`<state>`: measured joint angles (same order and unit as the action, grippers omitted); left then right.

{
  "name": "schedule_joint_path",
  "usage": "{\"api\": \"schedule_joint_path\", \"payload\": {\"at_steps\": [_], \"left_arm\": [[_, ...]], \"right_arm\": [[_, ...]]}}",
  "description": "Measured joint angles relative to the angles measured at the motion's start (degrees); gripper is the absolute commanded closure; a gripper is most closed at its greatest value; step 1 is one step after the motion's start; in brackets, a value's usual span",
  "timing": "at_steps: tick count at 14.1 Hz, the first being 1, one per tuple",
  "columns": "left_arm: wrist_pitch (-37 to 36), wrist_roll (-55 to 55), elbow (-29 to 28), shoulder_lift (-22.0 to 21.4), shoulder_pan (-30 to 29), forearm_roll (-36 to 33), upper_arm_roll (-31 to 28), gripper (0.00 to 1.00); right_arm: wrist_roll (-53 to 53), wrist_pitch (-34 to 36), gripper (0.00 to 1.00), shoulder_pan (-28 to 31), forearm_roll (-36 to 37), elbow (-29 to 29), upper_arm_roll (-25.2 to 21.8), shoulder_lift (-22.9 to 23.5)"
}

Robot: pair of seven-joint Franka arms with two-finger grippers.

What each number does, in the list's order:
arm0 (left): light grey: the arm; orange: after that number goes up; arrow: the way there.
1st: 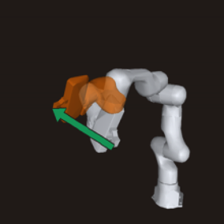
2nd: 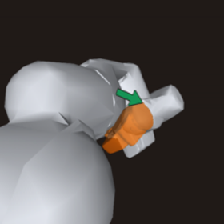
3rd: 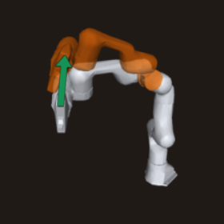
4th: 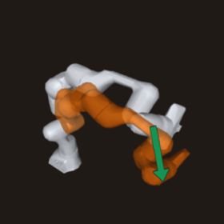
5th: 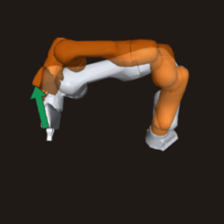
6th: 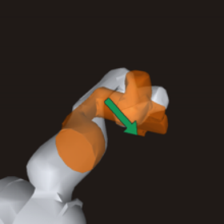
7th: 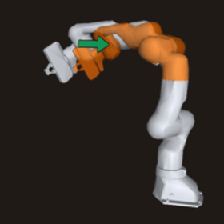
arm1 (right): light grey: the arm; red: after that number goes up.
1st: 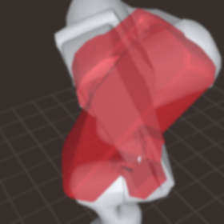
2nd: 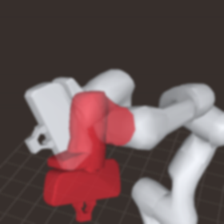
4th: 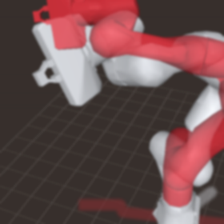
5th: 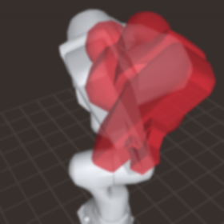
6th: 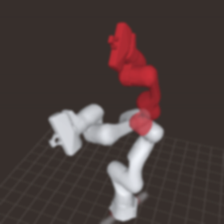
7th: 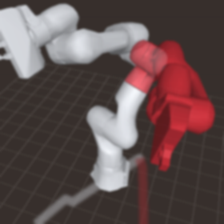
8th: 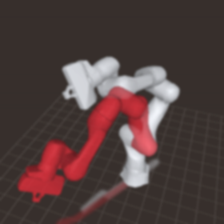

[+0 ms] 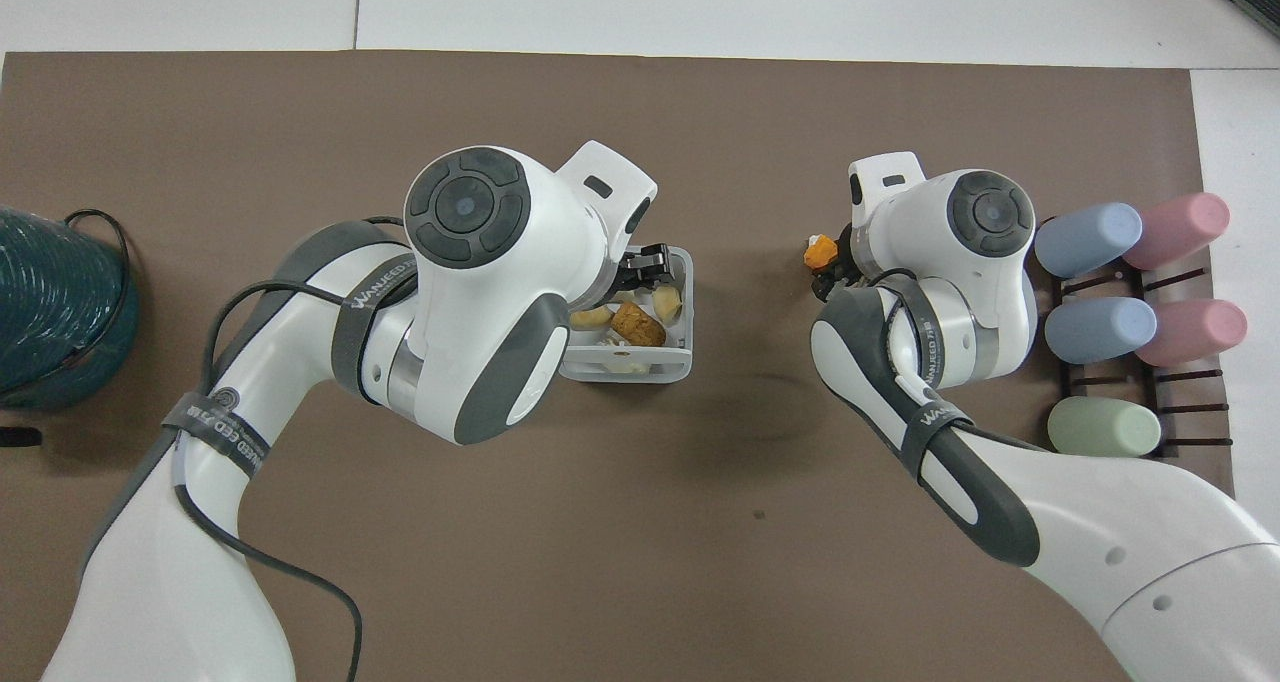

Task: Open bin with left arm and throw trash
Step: 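Release the nugget into the bin while the right gripper grasps the orange piece, then carry the orange piece into the bin with the right gripper and release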

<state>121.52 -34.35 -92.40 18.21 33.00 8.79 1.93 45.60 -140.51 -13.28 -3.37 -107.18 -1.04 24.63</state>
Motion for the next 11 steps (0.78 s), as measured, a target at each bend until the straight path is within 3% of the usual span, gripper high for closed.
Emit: {"api": "schedule_joint_path", "payload": {"at_steps": [4,8,11], "left_arm": [[-6.46,-0.08,3.18,-0.18,-1.79,-0.02,-1.03,0.21],[-21.27,3.22,11.07,-1.09,-10.56,-3.72,-1.79,0.22],[-28.01,11.32,13.32,-2.66,-17.03,-6.65,-2.37,0.22]], "right_arm": [[-5.25,-0.11,1.0,-0.01,-0.05,0.58,-0.01,-1.76],[-17.5,0.15,1.0,-2.78,-0.05,0.68,0.49,-4.8],[-27.19,3.15,1.0,-6.86,0.02,3.15,0.54,-5.19]]}}
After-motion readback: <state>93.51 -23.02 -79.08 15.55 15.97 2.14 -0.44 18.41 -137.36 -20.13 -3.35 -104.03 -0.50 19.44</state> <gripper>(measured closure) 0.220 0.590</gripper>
